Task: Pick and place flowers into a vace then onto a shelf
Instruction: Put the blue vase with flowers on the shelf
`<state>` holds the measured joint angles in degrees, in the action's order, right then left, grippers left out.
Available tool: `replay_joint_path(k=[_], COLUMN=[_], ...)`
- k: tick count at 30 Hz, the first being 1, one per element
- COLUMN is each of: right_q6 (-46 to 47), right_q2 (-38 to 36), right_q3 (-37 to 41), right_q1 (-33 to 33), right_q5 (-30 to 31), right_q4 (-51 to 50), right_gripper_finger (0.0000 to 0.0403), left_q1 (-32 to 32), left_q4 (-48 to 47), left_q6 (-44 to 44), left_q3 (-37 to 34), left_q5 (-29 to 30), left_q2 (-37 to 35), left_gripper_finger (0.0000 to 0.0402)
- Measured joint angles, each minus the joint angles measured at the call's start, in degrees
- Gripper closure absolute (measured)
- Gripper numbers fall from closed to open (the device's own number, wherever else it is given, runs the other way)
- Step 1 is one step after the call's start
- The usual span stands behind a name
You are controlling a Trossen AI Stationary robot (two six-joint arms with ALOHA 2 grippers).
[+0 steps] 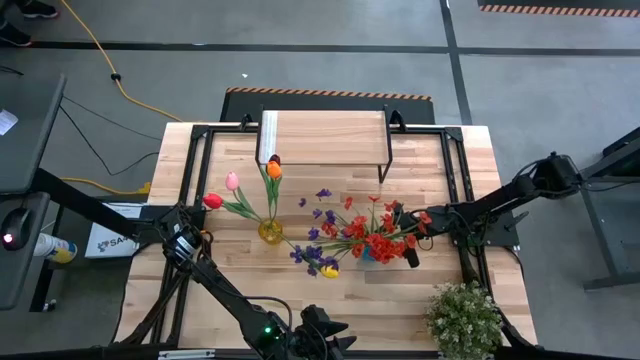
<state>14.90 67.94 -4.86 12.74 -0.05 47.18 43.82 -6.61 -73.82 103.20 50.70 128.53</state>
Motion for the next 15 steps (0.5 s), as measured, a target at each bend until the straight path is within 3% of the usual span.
replay_joint_path(k=[6,15], right_q6=[-0.78,-4.93], right_q2=[0.0,-0.02], right_q3=[-2.44,-5.68], right_q1=[-0.03,-0.03], right_q5=[-2.6,-1.54], right_q4=[-2.0,-9.94], right_gripper_finger=[0.0123,0.0123], left_q1=[-0.16,-0.77], left_q4=[-0.41,-0.5], left_q6=[0.0,0.0], left_q3=[0.0,0.0], left_q5=[-0.02,-0.98], left_q2=[0.0,0.0], left_gripper_finger=[0.017,0.017])
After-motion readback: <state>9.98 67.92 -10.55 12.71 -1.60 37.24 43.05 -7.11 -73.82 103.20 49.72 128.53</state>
